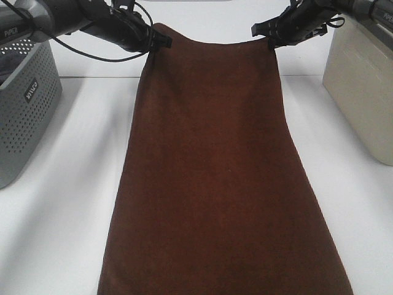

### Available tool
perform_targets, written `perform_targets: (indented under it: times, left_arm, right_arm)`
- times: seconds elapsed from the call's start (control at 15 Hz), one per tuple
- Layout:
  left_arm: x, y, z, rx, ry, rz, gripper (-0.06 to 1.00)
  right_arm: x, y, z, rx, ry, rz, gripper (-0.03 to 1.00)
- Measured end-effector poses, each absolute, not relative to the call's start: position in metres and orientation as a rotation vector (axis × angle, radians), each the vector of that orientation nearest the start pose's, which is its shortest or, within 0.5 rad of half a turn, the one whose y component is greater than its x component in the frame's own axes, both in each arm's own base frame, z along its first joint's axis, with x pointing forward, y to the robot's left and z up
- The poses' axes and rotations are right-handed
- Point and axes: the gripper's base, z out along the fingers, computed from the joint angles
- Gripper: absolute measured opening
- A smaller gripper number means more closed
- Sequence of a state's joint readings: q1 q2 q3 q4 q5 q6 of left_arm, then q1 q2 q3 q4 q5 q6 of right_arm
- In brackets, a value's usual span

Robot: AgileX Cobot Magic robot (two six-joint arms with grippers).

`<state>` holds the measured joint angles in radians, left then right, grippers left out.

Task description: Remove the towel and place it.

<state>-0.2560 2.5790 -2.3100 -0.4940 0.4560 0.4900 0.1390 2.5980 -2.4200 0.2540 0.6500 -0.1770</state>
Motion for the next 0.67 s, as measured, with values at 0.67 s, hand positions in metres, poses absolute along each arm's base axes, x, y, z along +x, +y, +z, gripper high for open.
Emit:
perform_targets:
  times: [0.67]
  left_arm:
    - [0.561, -0.173, 0.148, 0.453, 2.131, -0.341, 0.0]
  right_arm:
    - [0.576, 0.095, 0.143, -0.189, 2.336, 0.283, 0.01]
